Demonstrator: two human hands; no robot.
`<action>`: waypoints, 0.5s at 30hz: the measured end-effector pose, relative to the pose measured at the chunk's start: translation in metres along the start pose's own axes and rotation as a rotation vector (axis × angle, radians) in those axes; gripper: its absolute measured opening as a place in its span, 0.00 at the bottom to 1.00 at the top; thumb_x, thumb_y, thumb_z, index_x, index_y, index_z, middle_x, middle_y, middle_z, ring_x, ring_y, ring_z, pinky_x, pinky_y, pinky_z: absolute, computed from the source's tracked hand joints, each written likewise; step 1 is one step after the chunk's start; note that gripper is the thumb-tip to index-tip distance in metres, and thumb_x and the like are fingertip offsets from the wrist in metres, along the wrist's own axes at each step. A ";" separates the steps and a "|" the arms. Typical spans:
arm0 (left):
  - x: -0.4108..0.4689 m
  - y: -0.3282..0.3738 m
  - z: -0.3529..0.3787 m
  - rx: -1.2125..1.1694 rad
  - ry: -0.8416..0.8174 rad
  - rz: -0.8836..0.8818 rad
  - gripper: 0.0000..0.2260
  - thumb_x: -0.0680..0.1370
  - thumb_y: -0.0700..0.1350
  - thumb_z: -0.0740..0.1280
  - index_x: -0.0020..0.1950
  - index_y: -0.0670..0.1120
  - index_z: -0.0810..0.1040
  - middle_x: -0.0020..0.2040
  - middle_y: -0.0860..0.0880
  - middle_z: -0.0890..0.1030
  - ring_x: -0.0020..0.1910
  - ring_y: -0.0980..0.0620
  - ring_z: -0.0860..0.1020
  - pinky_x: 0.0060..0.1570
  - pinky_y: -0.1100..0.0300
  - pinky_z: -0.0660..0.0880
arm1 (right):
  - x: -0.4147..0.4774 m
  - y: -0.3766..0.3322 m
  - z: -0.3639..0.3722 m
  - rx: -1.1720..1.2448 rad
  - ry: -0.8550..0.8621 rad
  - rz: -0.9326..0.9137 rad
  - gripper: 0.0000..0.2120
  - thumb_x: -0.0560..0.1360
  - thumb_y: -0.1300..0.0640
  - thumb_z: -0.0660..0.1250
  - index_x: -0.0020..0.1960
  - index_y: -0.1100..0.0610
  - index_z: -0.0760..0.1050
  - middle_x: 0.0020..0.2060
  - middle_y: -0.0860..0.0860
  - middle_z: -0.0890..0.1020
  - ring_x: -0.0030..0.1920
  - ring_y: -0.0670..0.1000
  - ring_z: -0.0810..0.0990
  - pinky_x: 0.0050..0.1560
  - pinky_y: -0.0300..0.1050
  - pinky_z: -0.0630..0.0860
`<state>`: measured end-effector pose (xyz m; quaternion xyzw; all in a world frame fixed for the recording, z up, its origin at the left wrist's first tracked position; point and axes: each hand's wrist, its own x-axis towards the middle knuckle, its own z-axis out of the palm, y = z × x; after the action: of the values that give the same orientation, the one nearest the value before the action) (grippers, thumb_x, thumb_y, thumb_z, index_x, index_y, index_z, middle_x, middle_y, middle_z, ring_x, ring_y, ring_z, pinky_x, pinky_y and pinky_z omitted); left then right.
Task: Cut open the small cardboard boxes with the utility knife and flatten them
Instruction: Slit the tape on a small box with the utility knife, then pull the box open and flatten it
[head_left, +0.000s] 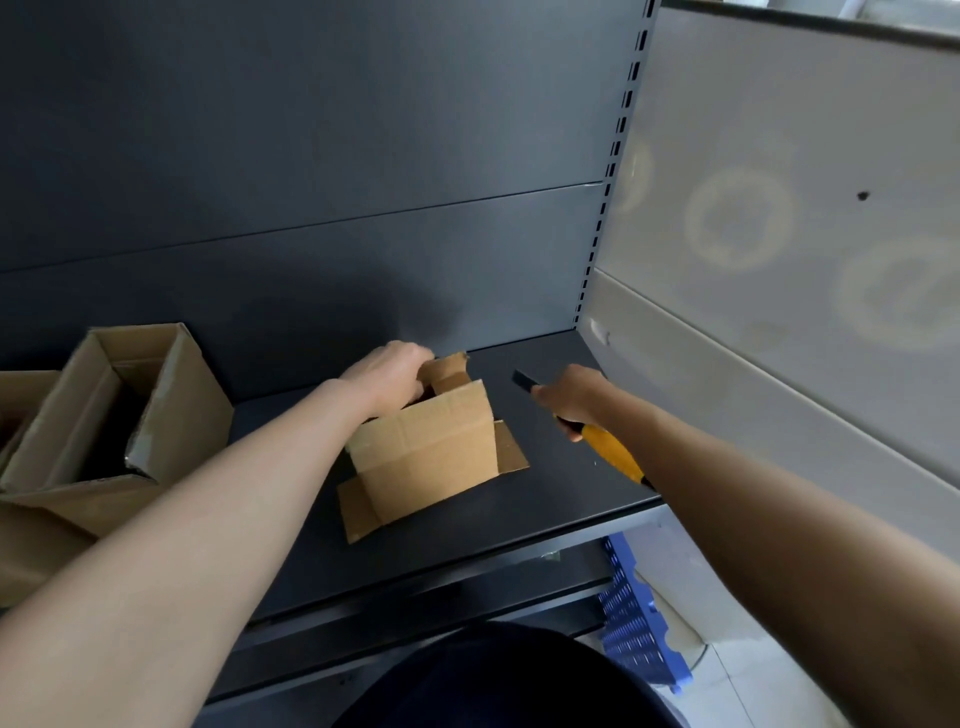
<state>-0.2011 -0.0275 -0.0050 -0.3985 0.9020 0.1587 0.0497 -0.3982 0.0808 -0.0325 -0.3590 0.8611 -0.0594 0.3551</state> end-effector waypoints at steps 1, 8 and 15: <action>0.001 0.001 -0.001 -0.019 0.039 0.012 0.05 0.78 0.37 0.63 0.43 0.45 0.74 0.40 0.47 0.77 0.39 0.48 0.78 0.36 0.54 0.75 | 0.001 -0.001 0.001 0.019 -0.010 -0.007 0.19 0.80 0.49 0.55 0.48 0.64 0.74 0.18 0.52 0.75 0.17 0.48 0.74 0.24 0.36 0.69; 0.005 0.001 -0.014 -0.223 0.030 -0.060 0.23 0.74 0.53 0.70 0.68 0.50 0.72 0.62 0.49 0.76 0.60 0.47 0.75 0.53 0.54 0.72 | 0.009 -0.006 0.001 0.134 -0.022 -0.021 0.23 0.81 0.45 0.52 0.40 0.63 0.70 0.26 0.55 0.74 0.25 0.52 0.69 0.31 0.42 0.63; -0.016 -0.013 -0.013 -0.339 0.215 -0.178 0.13 0.77 0.52 0.67 0.57 0.48 0.72 0.57 0.49 0.75 0.53 0.52 0.73 0.41 0.63 0.69 | 0.038 0.010 0.037 0.136 -0.007 0.118 0.27 0.82 0.47 0.54 0.71 0.68 0.58 0.52 0.60 0.74 0.52 0.60 0.78 0.44 0.43 0.69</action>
<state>-0.1799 -0.0285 0.0081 -0.4936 0.8239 0.2598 -0.1006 -0.3985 0.0684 -0.0855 -0.2828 0.8736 -0.0952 0.3843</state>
